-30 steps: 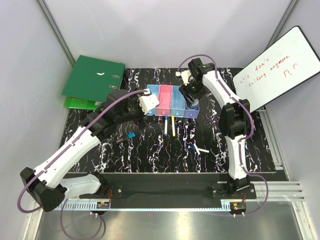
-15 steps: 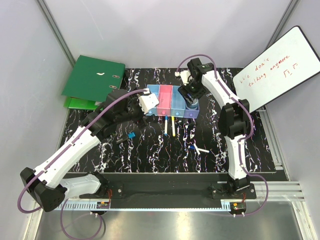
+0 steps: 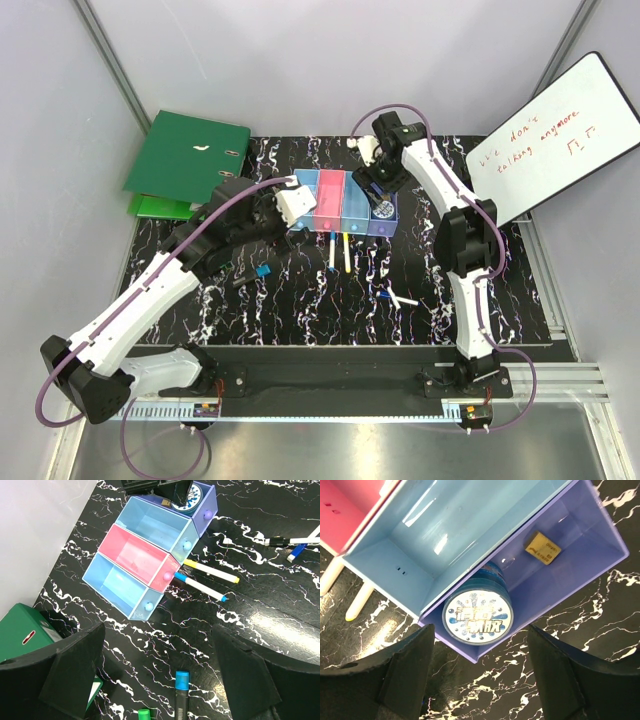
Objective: Sort the stationery into containers
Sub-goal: Place the stationery in the storage box, then pick up the pen from the center of the board.
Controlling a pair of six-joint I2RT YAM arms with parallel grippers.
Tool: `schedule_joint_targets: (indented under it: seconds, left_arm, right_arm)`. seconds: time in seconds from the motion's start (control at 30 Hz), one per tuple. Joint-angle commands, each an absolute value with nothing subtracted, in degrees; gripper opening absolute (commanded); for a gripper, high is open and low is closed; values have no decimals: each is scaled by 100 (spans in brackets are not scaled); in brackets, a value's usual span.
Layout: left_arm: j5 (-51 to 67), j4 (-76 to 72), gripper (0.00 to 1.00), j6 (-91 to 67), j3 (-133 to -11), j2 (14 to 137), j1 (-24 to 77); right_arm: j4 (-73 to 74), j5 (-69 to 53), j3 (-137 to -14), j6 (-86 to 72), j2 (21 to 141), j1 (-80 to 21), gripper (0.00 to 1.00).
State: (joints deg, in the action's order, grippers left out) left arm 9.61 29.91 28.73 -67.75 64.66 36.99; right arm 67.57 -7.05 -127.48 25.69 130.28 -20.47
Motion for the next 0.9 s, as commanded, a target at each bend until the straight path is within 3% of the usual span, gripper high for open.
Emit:
schedule_joint_targets:
  seconds: [0.0,0.1,0.37,0.63,0.87]
  left_arm:
    - [897,2856,94,2953,-6926,6442,3665]
    - [835,3136,95,3040,-6882,6469,3656]
    - [18,3577,99,3015,-6592,6522,3621]
    - [-334,3762,99,2900,-6802,6337,3621]
    - [-501,3797,99,2944,-7031,6328,3621]
  right_arm:
    - [6768,-721,-13070,2514,12526,-2109,81]
    - [6776,-852,-12728,2802,11867,-2109,82]
    - [7321,-897,-9644,4324,9626,-2486,81]
    - [6224,-1397,-7491,2700,8746,-2584,74]
    - [5072,-1169,-6689,1909,8780,-2584,74]
